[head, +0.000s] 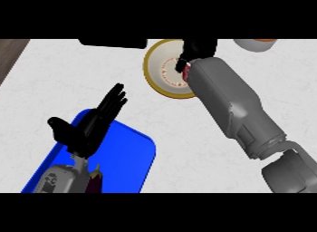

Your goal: Pick the can from the placemat and place it in the bowl

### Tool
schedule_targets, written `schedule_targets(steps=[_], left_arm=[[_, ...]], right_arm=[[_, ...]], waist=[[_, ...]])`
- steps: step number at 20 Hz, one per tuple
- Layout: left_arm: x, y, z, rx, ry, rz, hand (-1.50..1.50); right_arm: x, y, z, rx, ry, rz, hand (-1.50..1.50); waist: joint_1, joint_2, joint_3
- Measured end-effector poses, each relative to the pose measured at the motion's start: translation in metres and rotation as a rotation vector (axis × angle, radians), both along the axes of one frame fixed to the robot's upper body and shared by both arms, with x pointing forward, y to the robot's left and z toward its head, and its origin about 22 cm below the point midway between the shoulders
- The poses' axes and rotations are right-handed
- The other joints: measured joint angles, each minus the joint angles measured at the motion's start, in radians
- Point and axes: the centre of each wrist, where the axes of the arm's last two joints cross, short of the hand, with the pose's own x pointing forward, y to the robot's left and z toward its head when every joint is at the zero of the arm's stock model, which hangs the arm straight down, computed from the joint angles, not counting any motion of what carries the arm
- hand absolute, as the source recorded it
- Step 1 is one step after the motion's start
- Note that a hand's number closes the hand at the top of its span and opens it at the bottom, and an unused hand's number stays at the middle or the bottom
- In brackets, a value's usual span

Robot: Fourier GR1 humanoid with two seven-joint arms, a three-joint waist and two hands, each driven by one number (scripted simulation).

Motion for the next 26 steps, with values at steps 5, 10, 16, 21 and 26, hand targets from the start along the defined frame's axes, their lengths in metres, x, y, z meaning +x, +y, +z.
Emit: schedule_targets(steps=[5, 10, 16, 21, 26], left_arm=[[0.003, -0.002, 0.005, -0.006, -0.002, -0.001, 0.00], [0.001, -0.002, 0.004, -0.003, 0.004, 0.011, 0.00], [0.002, 0.003, -0.003, -0.005, 0.023, 0.033, 0.00], [-0.005, 0.012, -0.006, 0.000, 0.040, 0.059, 0.00], [-0.007, 0.021, -0.008, 0.003, 0.053, 0.085, 0.00]], right_arm=[[0.002, -0.014, -0.009, 0.148, -0.037, 0.019, -1.50], [-0.002, -0.009, -0.004, 0.416, -0.253, 0.053, -1.50], [-0.014, -0.009, -0.002, 0.667, -0.515, 0.165, -1.50], [-0.041, -0.014, -0.014, 0.814, -0.613, 0.279, -1.50], [-0.096, -0.008, -0.038, 0.897, -0.676, 0.383, -1.50]], waist=[[0.006, 0.002, 0.001], [-0.010, -0.005, 0.004], [-0.033, -0.018, 0.004], [-0.062, -0.038, 0.003], [-0.095, -0.051, 0.002]])
